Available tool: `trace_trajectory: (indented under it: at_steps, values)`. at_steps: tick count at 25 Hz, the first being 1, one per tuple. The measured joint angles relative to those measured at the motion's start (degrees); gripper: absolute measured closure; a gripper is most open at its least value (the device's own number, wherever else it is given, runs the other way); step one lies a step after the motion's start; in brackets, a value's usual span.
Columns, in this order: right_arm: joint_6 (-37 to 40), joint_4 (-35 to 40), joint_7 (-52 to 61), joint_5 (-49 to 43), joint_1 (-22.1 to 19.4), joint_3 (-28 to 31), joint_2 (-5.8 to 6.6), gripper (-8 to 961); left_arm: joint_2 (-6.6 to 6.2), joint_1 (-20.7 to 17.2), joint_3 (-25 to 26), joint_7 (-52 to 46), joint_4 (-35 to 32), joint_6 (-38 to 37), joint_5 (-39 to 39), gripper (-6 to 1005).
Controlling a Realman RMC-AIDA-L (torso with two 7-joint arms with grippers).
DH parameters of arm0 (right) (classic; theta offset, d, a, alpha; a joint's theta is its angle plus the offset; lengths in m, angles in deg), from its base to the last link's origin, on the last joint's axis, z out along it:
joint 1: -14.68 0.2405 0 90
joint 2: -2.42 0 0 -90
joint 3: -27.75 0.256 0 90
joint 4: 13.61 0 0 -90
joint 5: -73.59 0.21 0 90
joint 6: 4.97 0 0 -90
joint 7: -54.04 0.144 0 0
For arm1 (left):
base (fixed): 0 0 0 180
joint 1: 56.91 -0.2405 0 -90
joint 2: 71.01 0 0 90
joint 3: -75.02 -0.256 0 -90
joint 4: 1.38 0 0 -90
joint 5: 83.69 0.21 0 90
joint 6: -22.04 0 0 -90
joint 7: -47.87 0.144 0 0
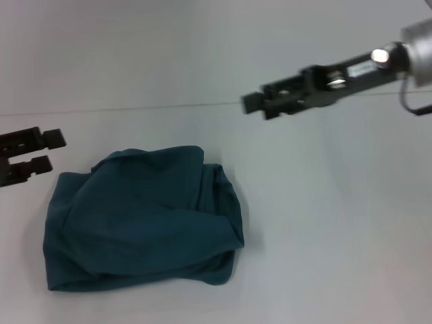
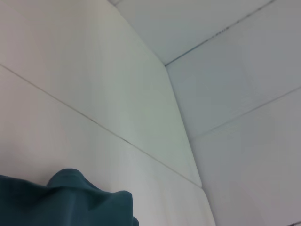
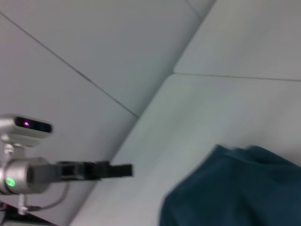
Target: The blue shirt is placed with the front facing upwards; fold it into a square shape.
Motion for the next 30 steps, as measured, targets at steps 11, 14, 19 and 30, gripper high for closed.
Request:
trace_trajectory:
  at_steps: [11,14,19,30]
  values:
    - [-2.4,0.0,3.3,2.4,0.9,-0.5,-0.46,114,-0.15,-0.6,2.5,0.7,0.1,-1.2,-0.3,247]
    - [-2.4,0.0,3.8,2.4,0.6,-0.5,-0.37,118,-0.19,-0.6,2.6,0.9,0.1,-1.3,-0.3,247]
    - [-2.4,0.0,3.9,2.4,0.6,-0.5,-0.35,126,-0.42,-0.3,2.6,1.1,0.8,-1.3,-0.3,247]
    - [-8.4,0.5,8.2,-6.7,2.2,-12.0,0.18,142,-0.61,-0.7,3.3,1.2,0.7,-0.8,0.1,247]
